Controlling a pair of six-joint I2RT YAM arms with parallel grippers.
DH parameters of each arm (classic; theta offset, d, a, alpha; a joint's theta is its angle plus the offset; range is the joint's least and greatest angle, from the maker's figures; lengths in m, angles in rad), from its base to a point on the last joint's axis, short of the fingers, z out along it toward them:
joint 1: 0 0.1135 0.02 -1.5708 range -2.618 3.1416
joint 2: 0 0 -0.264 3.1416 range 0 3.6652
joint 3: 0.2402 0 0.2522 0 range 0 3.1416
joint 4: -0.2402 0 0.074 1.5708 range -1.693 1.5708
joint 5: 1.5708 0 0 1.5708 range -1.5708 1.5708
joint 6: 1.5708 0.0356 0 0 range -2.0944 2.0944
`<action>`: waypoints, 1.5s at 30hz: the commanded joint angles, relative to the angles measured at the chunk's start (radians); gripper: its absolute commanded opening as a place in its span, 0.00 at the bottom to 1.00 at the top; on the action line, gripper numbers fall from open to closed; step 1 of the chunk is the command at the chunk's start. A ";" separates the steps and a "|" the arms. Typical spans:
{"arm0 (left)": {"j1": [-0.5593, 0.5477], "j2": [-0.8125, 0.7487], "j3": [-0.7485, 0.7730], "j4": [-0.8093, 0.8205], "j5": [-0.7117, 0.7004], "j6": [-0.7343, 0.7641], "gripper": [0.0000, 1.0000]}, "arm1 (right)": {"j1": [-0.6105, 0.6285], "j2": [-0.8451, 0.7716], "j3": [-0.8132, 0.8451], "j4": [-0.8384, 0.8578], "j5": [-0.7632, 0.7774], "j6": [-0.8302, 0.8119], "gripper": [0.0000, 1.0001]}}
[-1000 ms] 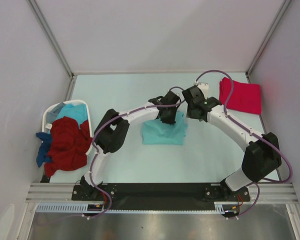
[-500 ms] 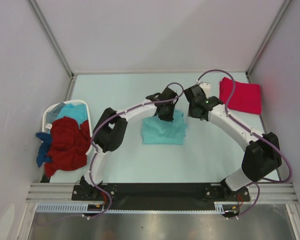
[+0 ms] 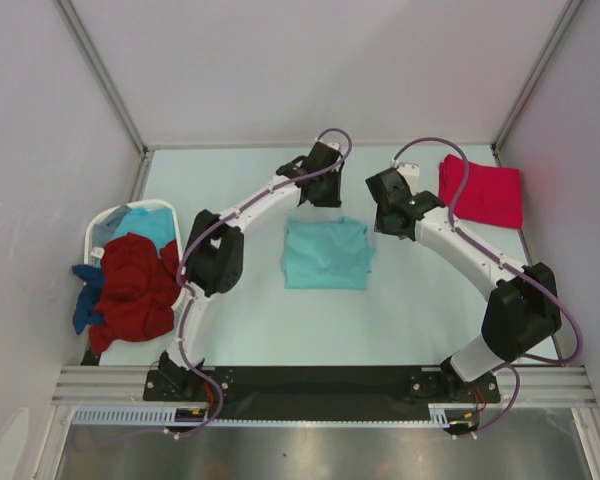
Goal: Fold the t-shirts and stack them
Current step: Smooth out wrinkles on the folded tshirt
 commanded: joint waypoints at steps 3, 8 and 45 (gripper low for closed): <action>0.000 0.059 -0.018 -0.010 0.038 0.003 0.29 | -0.016 0.010 0.038 0.005 0.021 -0.007 0.45; 0.000 0.056 -0.046 -0.004 0.036 0.002 0.29 | -0.017 0.019 0.043 0.009 0.015 -0.009 0.45; 0.011 -0.550 -0.539 0.082 -0.186 -0.015 0.94 | -0.008 -0.038 0.080 -0.044 -0.024 -0.001 0.47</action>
